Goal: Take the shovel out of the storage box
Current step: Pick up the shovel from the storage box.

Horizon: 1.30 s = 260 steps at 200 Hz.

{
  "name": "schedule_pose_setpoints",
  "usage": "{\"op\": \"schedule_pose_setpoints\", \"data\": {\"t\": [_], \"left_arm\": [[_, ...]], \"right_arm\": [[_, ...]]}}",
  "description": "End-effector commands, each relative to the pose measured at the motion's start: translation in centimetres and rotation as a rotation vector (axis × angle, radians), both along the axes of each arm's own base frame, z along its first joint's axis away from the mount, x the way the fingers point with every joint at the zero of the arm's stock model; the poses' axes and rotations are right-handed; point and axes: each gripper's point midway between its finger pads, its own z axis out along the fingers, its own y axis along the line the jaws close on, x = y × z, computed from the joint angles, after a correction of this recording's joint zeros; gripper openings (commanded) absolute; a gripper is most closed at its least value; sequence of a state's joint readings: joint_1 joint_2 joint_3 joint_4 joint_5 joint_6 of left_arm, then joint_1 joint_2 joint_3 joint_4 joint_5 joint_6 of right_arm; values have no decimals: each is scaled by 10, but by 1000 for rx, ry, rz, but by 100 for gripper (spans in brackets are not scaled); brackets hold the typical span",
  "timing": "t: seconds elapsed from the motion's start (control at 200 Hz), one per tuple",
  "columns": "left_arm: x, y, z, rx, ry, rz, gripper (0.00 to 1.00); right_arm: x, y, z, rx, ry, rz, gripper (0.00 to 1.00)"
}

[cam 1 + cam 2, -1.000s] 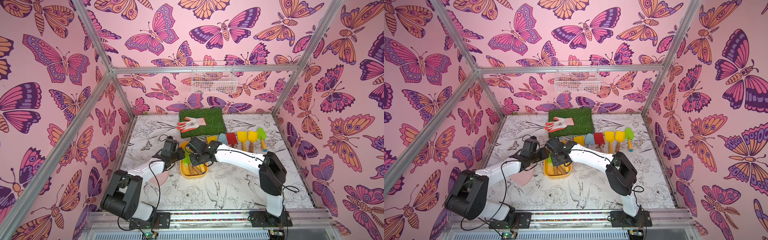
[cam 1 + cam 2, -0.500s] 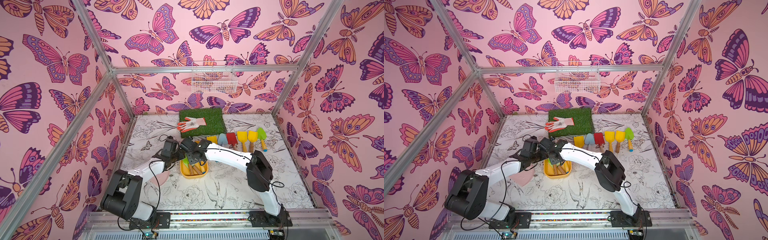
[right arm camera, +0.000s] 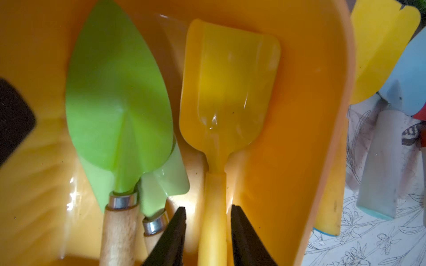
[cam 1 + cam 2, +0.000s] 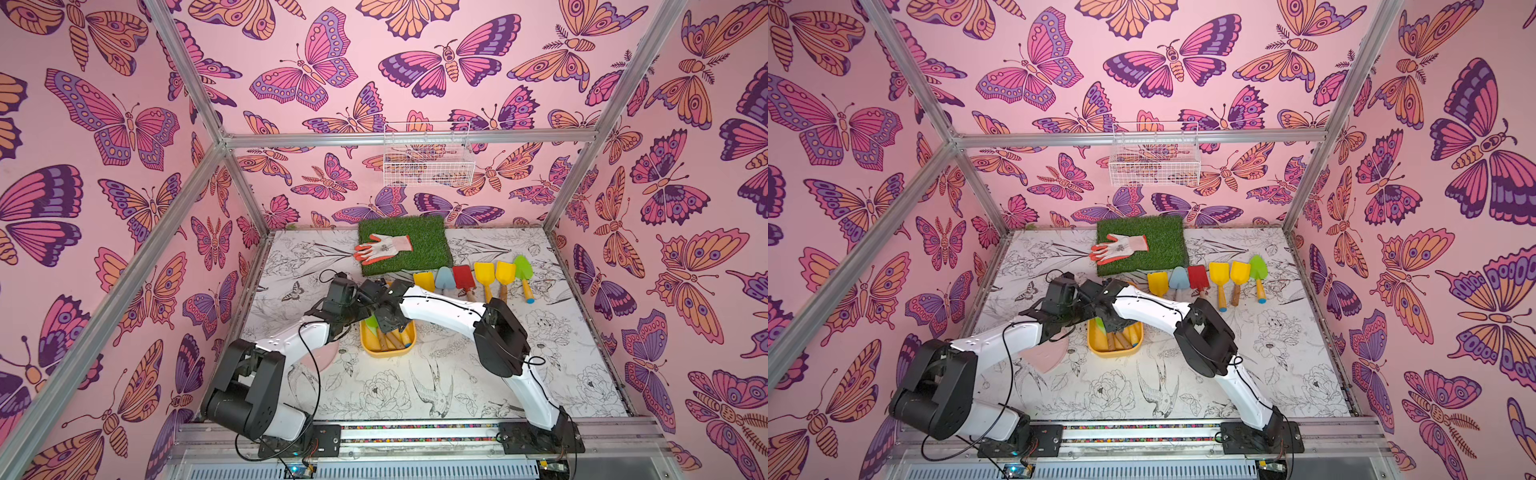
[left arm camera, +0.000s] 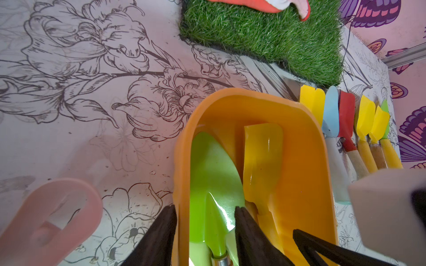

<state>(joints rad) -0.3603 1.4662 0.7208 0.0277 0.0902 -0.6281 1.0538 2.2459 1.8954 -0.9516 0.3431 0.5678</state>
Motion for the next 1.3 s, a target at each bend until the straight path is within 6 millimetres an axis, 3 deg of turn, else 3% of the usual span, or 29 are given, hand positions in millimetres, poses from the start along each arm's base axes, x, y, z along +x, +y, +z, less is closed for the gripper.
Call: {"op": "schedule_pose_setpoints", "data": {"t": [0.0, 0.626, 0.986, 1.297], "left_arm": [[-6, -2, -10, 11, 31, -21, 48], [-5, 0, -18, 24, 48, -18, 47], [-5, 1, -18, 28, 46, -18, 48], [-5, 1, -16, 29, 41, -18, 48]], "right_arm": [[5, -8, -9, -27, 12, -40, 37], [5, -13, -56, -64, 93, -82, 32], [13, -7, -30, -5, 37, -99, 17], [16, -3, -3, 80, -10, -117, 14]]}}
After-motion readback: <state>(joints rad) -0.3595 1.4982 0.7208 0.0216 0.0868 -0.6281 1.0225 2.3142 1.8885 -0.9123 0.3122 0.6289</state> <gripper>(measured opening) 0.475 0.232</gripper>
